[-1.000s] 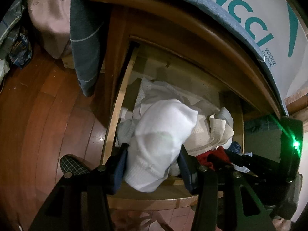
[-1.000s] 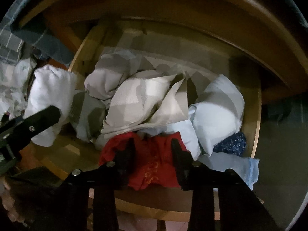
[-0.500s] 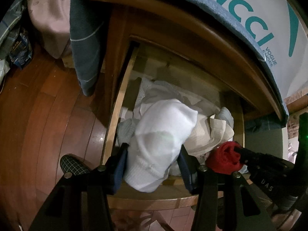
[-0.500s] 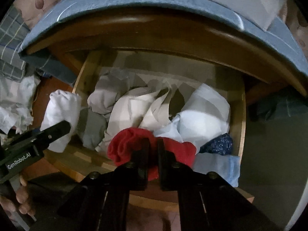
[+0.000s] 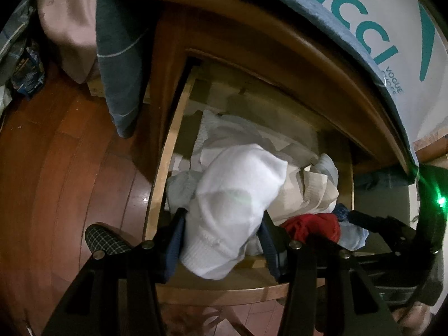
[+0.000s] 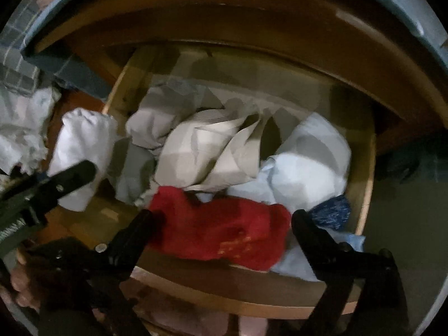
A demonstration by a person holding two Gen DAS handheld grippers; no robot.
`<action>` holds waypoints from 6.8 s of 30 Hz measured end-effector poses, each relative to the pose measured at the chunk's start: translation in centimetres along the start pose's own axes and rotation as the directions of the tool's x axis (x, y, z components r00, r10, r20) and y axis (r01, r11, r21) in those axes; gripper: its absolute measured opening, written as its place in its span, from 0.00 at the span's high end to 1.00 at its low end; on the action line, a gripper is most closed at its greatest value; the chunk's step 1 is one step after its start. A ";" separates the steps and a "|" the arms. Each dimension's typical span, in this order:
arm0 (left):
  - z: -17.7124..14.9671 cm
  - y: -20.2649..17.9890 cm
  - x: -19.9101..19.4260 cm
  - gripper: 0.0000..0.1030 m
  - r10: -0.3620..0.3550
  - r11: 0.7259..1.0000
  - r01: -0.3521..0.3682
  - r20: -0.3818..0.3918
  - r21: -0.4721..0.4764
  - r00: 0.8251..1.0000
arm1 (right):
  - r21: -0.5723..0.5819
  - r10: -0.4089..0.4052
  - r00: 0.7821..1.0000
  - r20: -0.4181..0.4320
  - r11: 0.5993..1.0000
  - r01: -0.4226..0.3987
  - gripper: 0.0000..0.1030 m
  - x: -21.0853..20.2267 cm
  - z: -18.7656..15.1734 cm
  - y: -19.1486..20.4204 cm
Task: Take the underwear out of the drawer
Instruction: 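Close the right gripper on the red underwear and lift it, then carry the red underwear with the right gripper into the white shoebox and release, then move the open right gripper back over the drawer contents, then lower the white underwear into the shoebox with the left gripper while the right gripper grasps the light blue sock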
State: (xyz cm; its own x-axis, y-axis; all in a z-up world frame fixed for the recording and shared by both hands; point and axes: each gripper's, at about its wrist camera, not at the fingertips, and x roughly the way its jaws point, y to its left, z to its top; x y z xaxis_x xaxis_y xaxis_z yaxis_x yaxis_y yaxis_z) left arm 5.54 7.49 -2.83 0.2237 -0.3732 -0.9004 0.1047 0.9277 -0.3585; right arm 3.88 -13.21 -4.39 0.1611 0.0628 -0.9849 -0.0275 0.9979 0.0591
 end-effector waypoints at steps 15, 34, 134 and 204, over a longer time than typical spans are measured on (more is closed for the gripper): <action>0.2 0.0 0.2 0.51 -0.003 1.000 0.003 -0.007 -0.010 1.000 | 0.076 0.047 0.994 -0.101 0.996 -0.040 0.22 4.5 0.1 0.7; 0.1 0.5 0.0 0.51 -0.004 1.000 0.004 0.002 -0.025 1.000 | 0.123 0.064 0.998 -0.016 0.990 -0.061 0.69 -0.5 -0.3 -0.8; -1.2 -3.7 -0.5 0.51 0.043 0.977 -0.056 0.070 0.204 0.997 | 0.138 0.004 0.999 0.052 0.990 -0.012 0.21 -12.0 -1.8 -8.7; 18.8 -19.7 -11.8 0.51 0.160 0.915 -0.228 0.221 0.333 0.962 | 0.198 0.067 0.988 0.142 0.976 -0.094 0.38 -3.4 -7.1 -9.4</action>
State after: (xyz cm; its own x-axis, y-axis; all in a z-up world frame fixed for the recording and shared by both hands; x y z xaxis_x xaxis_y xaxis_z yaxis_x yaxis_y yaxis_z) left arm 19.03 -6.67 19.52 0.4458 -0.2138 -0.8692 0.3673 0.9292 -0.0401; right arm -3.42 -22.94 -2.80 0.2972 0.1309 -0.9458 0.1536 0.9711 0.1827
